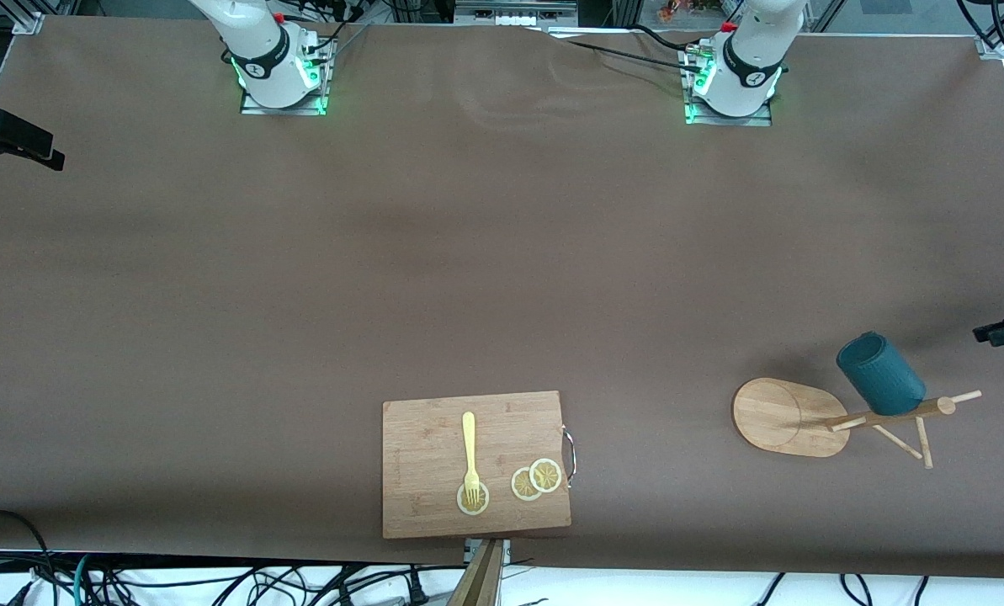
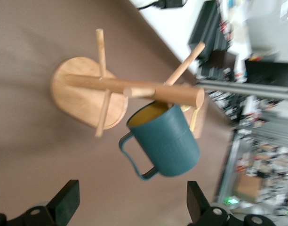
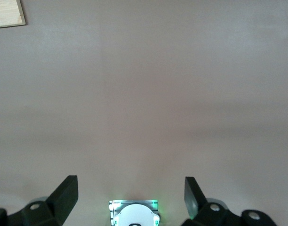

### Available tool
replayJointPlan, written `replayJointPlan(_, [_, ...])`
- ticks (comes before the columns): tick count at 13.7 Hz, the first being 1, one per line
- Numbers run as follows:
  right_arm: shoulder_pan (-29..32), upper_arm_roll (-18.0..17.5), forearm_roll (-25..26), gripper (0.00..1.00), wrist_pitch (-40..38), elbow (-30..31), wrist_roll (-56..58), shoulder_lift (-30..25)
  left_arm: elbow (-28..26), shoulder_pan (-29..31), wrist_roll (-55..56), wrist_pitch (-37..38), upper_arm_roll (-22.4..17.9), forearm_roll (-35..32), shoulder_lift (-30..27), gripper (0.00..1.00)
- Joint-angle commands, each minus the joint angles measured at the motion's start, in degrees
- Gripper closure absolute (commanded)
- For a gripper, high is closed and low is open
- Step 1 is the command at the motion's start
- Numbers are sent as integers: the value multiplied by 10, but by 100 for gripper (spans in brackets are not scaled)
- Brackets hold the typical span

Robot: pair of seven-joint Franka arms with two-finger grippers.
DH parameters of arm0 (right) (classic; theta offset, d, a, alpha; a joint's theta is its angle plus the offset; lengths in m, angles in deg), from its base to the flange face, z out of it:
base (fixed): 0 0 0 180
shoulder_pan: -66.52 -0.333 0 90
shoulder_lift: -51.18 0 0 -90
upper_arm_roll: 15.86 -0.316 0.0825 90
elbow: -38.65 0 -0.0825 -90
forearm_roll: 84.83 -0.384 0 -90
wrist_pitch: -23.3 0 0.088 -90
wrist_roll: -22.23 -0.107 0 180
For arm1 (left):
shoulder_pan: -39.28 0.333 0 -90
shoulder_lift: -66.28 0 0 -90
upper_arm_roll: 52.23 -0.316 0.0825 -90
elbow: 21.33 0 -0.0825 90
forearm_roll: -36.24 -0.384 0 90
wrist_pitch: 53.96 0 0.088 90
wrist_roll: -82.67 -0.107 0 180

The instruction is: Pass cup and hang on rack

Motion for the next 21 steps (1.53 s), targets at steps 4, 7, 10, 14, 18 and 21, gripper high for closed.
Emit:
replayJointPlan(4, [6,-2,-9,0,4,1,9,-4,-10,-119,11,14,4,-231,-156,0])
replayJointPlan(7, [6,-2,-9,0,4,1,9,-4,-17,-170,9,13,4,-269,-180,0])
replayJointPlan(10, [6,-2,-9,0,4,1,9,-4,-28,-223,27,12,7,-347,-201,0])
replayJointPlan(14, [6,-2,-9,0,4,1,9,-4,-138,-278,90,-8,6,-383,-281,0])
replayJointPlan(18, [6,-2,-9,0,4,1,9,-4,-241,-388,158,-43,-62,-406,-359,0])
replayJointPlan(21, [6,-1,-9,0,4,1,9,-4,-271,-397,163,-73,-62,-406,-387,0])
